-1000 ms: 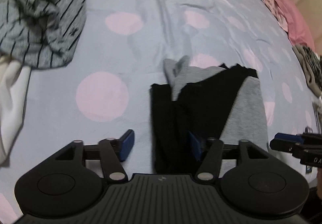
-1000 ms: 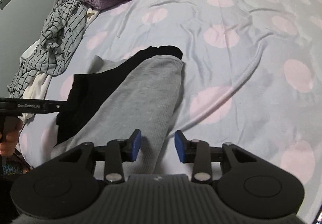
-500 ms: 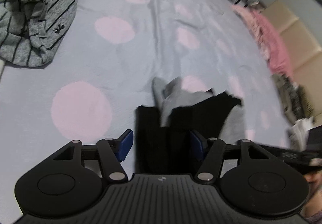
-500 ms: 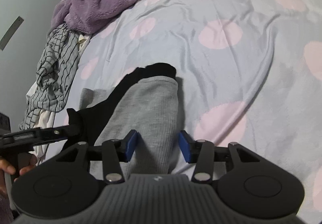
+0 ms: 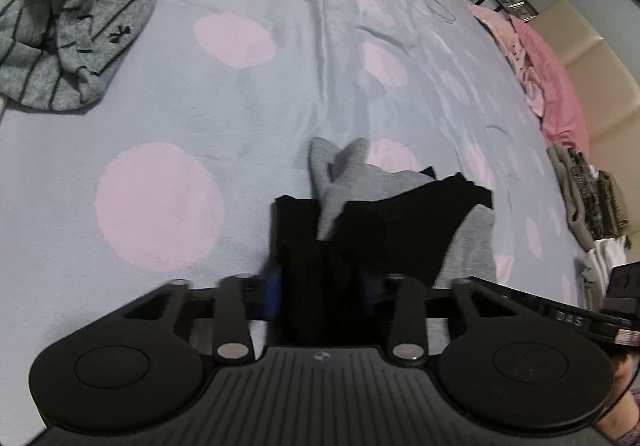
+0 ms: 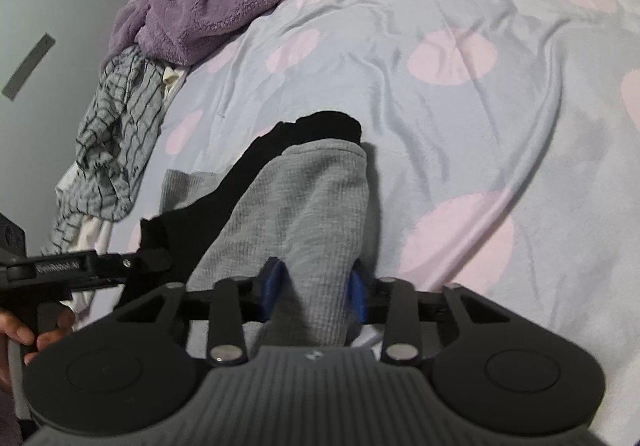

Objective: Fold clothes
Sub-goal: 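Lift the folded T-shirt with both tools and carry it toward the clothes stack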

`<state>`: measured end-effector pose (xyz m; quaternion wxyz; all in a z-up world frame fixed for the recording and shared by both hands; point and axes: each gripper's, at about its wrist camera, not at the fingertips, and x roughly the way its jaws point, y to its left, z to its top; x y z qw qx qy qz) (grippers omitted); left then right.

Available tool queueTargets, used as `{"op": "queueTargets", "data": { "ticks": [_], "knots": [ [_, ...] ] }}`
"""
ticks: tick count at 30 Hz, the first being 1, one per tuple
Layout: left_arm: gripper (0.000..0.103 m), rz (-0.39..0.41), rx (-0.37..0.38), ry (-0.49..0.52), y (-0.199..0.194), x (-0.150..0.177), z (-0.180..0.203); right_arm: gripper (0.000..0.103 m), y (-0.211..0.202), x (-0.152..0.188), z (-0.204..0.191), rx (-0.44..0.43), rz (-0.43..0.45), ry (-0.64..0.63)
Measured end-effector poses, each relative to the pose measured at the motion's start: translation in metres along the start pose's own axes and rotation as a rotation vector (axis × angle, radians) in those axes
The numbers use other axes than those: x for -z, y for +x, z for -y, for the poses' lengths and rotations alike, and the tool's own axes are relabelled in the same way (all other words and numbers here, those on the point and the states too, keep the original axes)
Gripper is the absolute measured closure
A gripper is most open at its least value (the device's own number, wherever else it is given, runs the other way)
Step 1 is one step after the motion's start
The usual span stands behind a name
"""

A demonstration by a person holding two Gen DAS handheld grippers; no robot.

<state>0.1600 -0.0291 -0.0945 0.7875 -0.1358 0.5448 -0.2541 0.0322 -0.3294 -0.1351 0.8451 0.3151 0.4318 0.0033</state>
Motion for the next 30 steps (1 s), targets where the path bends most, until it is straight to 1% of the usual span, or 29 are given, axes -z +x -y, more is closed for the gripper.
{"op": "queueTargets", "data": {
  "ticks": [1,3,6,9,11,14,17,22,25,28,30],
  "knots": [
    [0.08,0.008,-0.007,0.016,-0.002,0.001,0.003,0.077,-0.001,0.0,0.001,-0.008,0.004,0.012],
    [0.082,0.029,-0.019,0.049,-0.006,0.003,0.011,0.081,-0.005,0.0,-0.003,-0.003,0.017,-0.006],
    [0.083,0.064,-0.005,0.06,-0.017,0.006,0.018,0.083,-0.016,0.003,-0.017,0.016,0.054,-0.084],
    [0.084,0.106,0.01,0.095,-0.032,0.01,0.03,0.084,-0.033,0.003,-0.023,-0.005,0.094,-0.093],
    [0.084,0.148,0.023,0.126,-0.044,0.012,0.042,0.084,-0.047,0.004,-0.025,-0.009,0.124,-0.091],
    [0.084,0.214,0.048,0.165,-0.062,0.015,0.06,0.084,-0.072,0.009,-0.029,-0.007,0.192,-0.109],
    [0.084,0.256,0.081,0.215,-0.075,0.014,0.084,0.084,-0.106,0.015,-0.029,-0.011,0.261,-0.114],
    [0.084,0.312,0.165,0.299,-0.083,0.007,0.138,0.084,-0.17,0.021,-0.023,0.016,0.387,-0.136],
    [0.084,0.332,0.242,0.349,-0.086,0.0,0.177,0.084,-0.212,0.019,-0.016,0.037,0.465,-0.15],
    [0.084,0.351,0.326,0.418,-0.087,-0.006,0.225,0.084,-0.261,0.017,-0.003,0.061,0.54,-0.168],
    [0.084,0.363,0.38,0.463,-0.085,-0.009,0.259,0.084,-0.295,0.018,0.006,0.098,0.592,-0.184]
  ]
}}
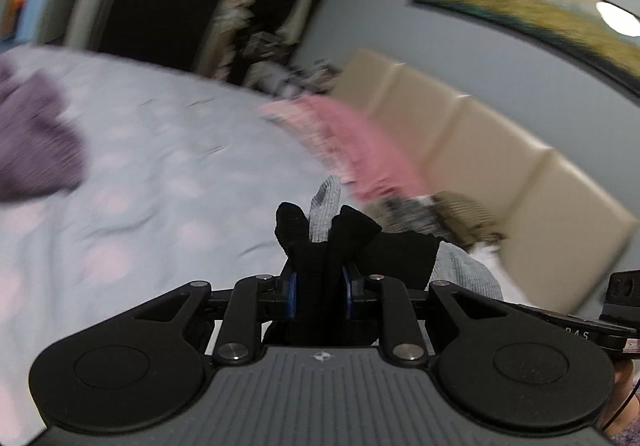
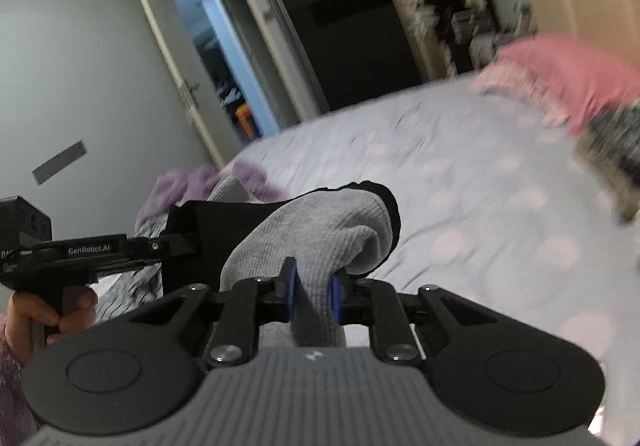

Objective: Fold clothes
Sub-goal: 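Lift the folded T-shirt with both tools and carry it toward the clothes stack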

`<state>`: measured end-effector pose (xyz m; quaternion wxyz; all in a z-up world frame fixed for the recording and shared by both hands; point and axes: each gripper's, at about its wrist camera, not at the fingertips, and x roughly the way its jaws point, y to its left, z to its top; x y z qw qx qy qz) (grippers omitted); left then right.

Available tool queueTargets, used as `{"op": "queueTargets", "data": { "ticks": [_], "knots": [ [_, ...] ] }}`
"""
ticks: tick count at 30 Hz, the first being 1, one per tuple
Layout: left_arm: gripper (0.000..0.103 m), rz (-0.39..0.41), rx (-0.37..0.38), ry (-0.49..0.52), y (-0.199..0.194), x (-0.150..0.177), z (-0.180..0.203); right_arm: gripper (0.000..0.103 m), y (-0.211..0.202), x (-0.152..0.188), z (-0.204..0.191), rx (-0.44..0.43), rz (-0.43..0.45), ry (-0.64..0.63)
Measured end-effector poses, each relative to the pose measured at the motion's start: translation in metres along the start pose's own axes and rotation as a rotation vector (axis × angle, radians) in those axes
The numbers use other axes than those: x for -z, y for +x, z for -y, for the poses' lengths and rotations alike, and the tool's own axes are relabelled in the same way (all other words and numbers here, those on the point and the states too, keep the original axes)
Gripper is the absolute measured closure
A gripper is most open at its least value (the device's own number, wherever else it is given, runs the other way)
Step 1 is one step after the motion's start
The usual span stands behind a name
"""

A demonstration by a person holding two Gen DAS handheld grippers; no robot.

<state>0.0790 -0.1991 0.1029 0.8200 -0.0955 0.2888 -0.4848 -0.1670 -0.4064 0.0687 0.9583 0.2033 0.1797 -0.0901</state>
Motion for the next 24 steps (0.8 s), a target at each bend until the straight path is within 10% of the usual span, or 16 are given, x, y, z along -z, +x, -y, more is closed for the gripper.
{"op": "queueTargets", "data": {
  "ticks": [24],
  "knots": [
    [0.084,-0.184,0.473,0.328,0.272,-0.043,0.288,0.084,-0.191,-0.069,0.18,0.568,0.28,0.014]
  ]
}}
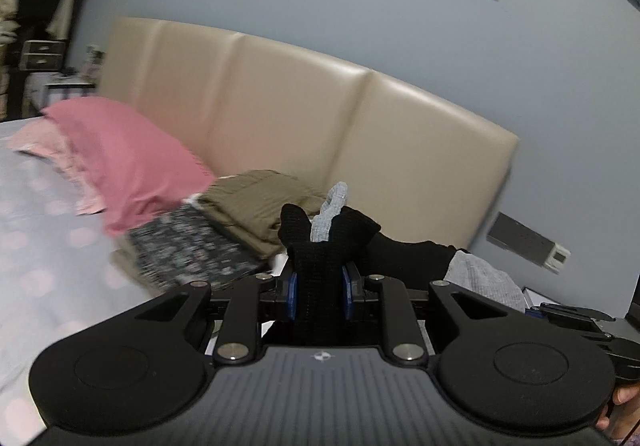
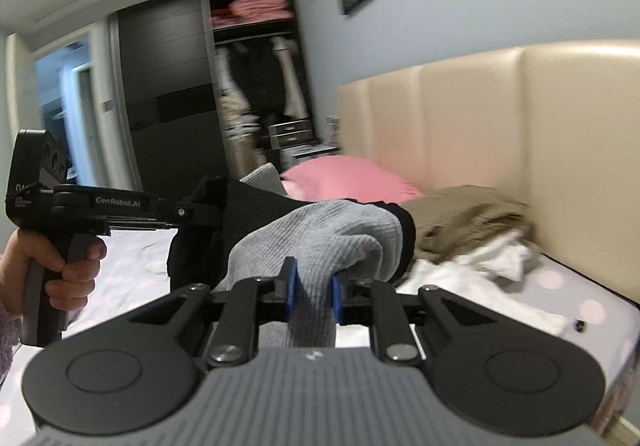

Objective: Fold clothes
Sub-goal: 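Lift the folded T-shirt with both tools and carry it toward the clothes stack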

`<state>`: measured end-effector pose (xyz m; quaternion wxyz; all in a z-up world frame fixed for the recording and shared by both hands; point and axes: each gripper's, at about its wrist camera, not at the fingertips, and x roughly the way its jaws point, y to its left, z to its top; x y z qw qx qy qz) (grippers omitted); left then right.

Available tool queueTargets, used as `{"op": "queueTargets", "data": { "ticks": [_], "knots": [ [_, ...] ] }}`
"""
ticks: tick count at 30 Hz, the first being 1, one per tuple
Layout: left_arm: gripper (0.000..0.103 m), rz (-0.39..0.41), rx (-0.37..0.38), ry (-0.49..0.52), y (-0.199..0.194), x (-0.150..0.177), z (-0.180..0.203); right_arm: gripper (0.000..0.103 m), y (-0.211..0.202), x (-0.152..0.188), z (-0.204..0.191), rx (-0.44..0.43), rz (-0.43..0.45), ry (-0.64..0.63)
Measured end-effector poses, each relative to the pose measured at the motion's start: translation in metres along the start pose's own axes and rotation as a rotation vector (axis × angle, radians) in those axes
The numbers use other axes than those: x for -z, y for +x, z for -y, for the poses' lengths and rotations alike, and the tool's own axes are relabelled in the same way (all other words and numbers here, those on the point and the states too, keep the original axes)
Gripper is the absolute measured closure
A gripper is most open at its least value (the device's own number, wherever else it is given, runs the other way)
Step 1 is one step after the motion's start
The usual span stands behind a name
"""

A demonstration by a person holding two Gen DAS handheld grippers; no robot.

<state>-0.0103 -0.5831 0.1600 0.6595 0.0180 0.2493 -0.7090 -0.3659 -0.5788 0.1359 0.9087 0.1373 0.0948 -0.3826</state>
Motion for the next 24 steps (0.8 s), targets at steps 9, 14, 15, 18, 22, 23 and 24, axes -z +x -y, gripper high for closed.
{"op": "queueTargets", "data": {
  "ticks": [9,14,15,18,22,23,24],
  "knots": [
    [0.084,-0.149,0.061,0.086,0.13,-0.002,0.008,0.084,0.049,0.016,0.075,0.161,-0.029,0.07],
    [0.084,-0.24,0.053,0.098,0.214,0.005,0.001,0.084,0.093,0.024,0.114,0.22,-0.061,0.071],
    [0.084,-0.26,0.047,0.099,0.227,0.007,0.0,0.084,0.1,0.028,0.121,0.229,-0.07,0.081],
    [0.085,-0.316,0.029,0.101,0.266,0.021,-0.003,0.084,0.123,0.041,0.154,0.247,-0.113,0.143],
    [0.085,-0.365,0.003,0.082,0.297,0.038,-0.011,0.084,0.148,0.054,0.196,0.244,-0.199,0.275],
    [0.084,-0.375,-0.003,0.078,0.301,0.041,-0.014,0.083,0.151,0.058,0.204,0.241,-0.214,0.307],
    [0.082,-0.383,-0.013,0.071,0.304,0.044,-0.013,0.08,0.154,0.061,0.212,0.237,-0.228,0.336]
  ]
}}
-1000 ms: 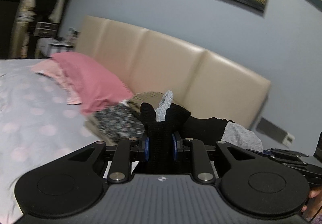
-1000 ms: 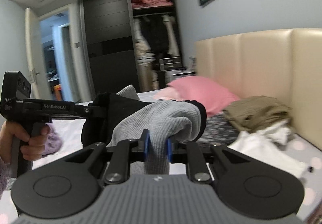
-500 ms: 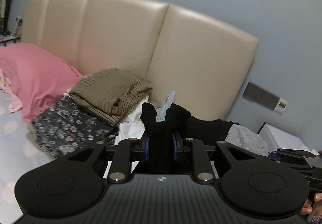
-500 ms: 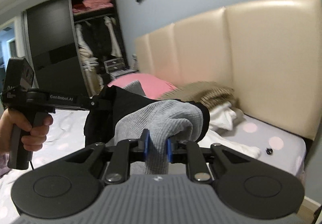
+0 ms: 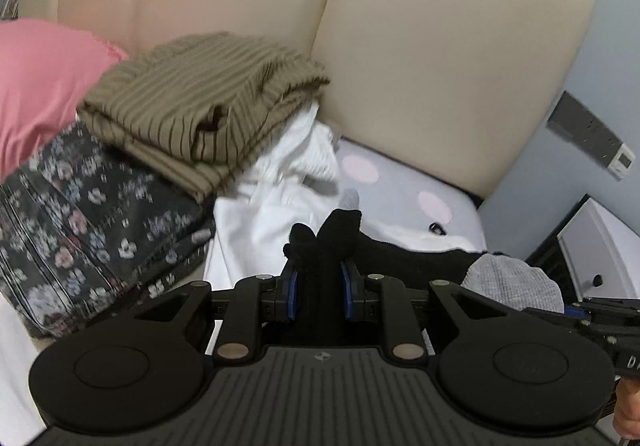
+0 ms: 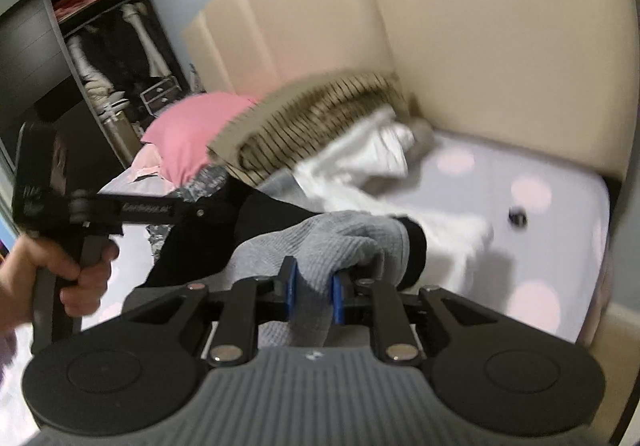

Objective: Fold clothes
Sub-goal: 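Lift the folded T-shirt with both tools and carry it toward the clothes stack, then lower the folded T-shirt onto the white clothes stack and open both tools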

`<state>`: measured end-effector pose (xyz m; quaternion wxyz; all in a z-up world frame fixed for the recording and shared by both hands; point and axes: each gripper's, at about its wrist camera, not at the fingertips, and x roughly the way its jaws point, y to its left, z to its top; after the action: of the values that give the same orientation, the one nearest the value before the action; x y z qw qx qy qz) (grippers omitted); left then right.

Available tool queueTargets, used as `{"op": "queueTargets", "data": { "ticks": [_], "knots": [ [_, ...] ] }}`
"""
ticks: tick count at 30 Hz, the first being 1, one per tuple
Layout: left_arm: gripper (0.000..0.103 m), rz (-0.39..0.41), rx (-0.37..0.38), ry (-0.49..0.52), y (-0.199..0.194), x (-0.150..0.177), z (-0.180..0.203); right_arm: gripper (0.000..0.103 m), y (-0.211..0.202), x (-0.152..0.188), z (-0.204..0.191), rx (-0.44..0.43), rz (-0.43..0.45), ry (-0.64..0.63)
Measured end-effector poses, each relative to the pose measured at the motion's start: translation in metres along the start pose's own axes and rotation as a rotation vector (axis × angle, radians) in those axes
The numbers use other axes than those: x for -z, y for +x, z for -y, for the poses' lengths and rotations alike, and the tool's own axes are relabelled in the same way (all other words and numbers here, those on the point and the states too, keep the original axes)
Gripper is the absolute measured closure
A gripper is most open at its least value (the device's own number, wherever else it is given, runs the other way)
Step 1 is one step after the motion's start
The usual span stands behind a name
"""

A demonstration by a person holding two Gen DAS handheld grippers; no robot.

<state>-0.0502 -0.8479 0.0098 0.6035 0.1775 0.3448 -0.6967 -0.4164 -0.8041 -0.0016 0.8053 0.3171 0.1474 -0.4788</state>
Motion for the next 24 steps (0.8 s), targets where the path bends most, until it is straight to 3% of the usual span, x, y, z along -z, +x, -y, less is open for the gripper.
{"op": "queueTargets", "data": {
  "ticks": [2,6,8,11,14,17,20,24],
  "knots": [
    [0.078,-0.004,-0.014,-0.012,-0.001,-0.001,-0.001,0.08,0.007,-0.001,0.009,-0.014,-0.03,0.049],
    [0.072,0.038,-0.041,-0.019,-0.026,-0.005,0.002,0.056,0.011,-0.003,0.019,-0.083,-0.081,0.175],
    [0.065,0.056,-0.062,-0.011,-0.042,-0.005,0.005,0.053,0.01,-0.005,0.024,-0.112,-0.1,0.263],
    [0.065,0.026,-0.071,-0.027,-0.055,-0.001,0.008,0.05,0.014,-0.007,0.043,-0.142,-0.122,0.46],
    [0.07,-0.01,-0.073,-0.019,-0.063,0.012,0.014,0.05,0.015,-0.004,0.061,-0.156,-0.138,0.629],
    [0.07,-0.072,-0.086,-0.007,-0.06,0.025,0.017,0.05,0.023,-0.002,0.071,-0.148,-0.172,0.72],
    [0.07,-0.155,-0.13,0.006,-0.051,0.031,0.019,0.054,0.03,-0.003,0.077,-0.12,-0.19,0.755],
    [0.07,-0.203,-0.158,0.016,-0.041,0.034,0.02,0.058,0.048,-0.009,0.085,-0.098,-0.214,0.79]
  ]
}}
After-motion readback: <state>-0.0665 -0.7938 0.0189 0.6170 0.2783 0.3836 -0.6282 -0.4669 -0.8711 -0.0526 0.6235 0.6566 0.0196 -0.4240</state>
